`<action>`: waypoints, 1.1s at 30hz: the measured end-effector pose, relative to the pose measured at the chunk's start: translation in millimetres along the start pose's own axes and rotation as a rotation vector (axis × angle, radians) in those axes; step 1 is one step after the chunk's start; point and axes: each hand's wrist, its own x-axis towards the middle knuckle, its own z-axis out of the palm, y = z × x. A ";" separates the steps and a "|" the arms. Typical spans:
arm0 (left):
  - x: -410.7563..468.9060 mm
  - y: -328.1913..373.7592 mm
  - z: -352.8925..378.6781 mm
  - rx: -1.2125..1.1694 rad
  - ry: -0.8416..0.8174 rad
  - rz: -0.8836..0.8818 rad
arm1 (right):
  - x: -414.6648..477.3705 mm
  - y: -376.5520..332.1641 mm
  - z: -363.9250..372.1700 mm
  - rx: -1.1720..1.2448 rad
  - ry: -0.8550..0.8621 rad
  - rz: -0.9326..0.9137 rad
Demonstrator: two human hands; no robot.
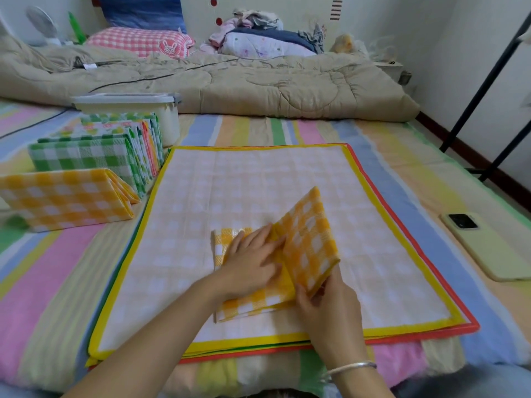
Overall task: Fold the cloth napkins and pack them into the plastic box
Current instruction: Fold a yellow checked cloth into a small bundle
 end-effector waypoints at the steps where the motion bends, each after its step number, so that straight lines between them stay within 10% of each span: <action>1: -0.8 -2.2 1.5 0.001 0.022 0.017 | -0.9 -2.1 0.1 -0.025 0.001 -0.039; 10: -9.4 3.0 -0.8 -0.095 0.032 -0.018 | -3.4 4.2 20.4 -0.097 0.018 -0.373; 14: -24.4 4.2 -12.7 -0.859 0.033 -0.151 | -7.1 -0.8 24.7 -0.261 0.002 -0.479; 18: -14.7 -16.2 -39.3 -1.322 0.439 -0.293 | -11.0 1.9 26.0 -0.333 -0.003 -0.505; 33: -23.3 -55.7 -27.4 -0.574 0.563 -0.360 | -15.2 11.4 38.9 -0.443 0.051 -0.595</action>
